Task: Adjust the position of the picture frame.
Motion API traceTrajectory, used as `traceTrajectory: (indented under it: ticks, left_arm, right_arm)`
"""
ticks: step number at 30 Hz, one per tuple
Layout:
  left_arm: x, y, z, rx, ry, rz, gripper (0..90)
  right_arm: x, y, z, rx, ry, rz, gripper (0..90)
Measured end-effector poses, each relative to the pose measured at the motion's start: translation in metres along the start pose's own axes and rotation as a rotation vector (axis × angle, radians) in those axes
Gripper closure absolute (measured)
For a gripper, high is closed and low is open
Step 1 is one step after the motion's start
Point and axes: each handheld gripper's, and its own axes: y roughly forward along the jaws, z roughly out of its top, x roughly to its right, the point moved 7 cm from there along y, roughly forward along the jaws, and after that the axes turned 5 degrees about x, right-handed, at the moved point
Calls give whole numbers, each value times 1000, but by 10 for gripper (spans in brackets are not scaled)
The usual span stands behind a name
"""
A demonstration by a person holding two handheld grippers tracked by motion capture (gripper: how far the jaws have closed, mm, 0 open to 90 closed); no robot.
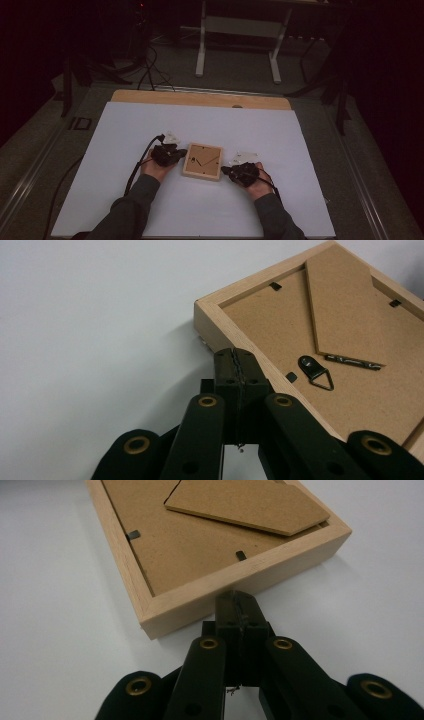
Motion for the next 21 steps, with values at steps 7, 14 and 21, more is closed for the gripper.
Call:
traceTrajectory:
  ticks: [7, 14, 21]
  left_arm:
    - [-3, 7, 5, 11, -23, 6, 900]
    - [-8, 15, 11, 20, -43, 15, 900]
    - [-11, 18, 13, 28, -51, 22, 900]
  right_arm:
    - [-4, 0, 0, -2, -7, 11, 900]
    - [-11, 2, 2, 3, -14, 32, 900]
    - [-16, 5, 4, 6, -26, 52, 900]
